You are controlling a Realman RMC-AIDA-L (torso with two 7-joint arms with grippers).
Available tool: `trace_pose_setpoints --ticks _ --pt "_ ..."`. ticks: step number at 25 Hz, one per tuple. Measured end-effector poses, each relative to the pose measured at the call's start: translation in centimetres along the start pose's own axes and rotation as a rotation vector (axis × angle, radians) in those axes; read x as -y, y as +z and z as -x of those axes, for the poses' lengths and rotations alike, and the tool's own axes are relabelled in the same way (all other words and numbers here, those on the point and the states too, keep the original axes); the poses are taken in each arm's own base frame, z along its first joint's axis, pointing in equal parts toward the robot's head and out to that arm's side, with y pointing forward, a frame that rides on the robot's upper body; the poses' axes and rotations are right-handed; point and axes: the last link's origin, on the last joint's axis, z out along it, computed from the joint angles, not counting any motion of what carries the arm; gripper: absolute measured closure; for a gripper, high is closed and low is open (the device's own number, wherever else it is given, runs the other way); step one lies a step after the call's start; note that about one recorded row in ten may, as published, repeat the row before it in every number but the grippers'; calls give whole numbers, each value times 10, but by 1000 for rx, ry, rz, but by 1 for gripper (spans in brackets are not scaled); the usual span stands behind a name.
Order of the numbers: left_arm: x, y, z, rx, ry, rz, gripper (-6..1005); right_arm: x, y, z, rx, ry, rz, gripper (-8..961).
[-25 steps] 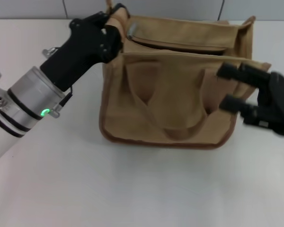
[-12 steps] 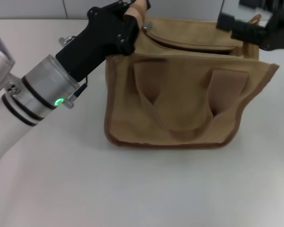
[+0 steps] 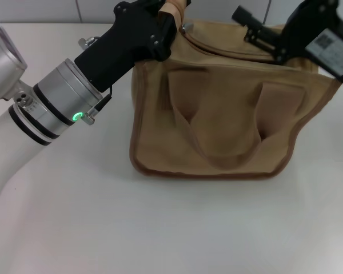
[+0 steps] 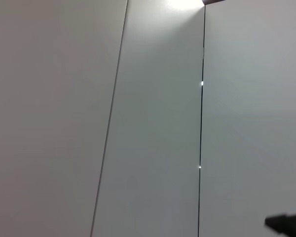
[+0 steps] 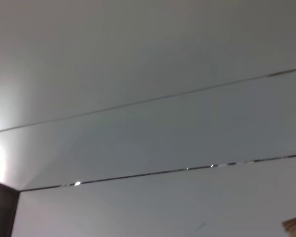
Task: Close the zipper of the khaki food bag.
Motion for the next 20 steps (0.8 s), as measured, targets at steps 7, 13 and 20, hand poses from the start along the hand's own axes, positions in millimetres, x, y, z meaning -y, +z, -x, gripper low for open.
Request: trace_pose_setpoints --ticks 7,13,20 --pt "-2 1 0 -8 -9 7 983 15 14 -7 -1 -26 -16 188" --pt "-3 2 0 -11 -16 6 983 20 13 -10 2 -8 -20 188" --pt "-4 5 0 -11 -21 11 983 26 15 -11 14 8 -38 188"
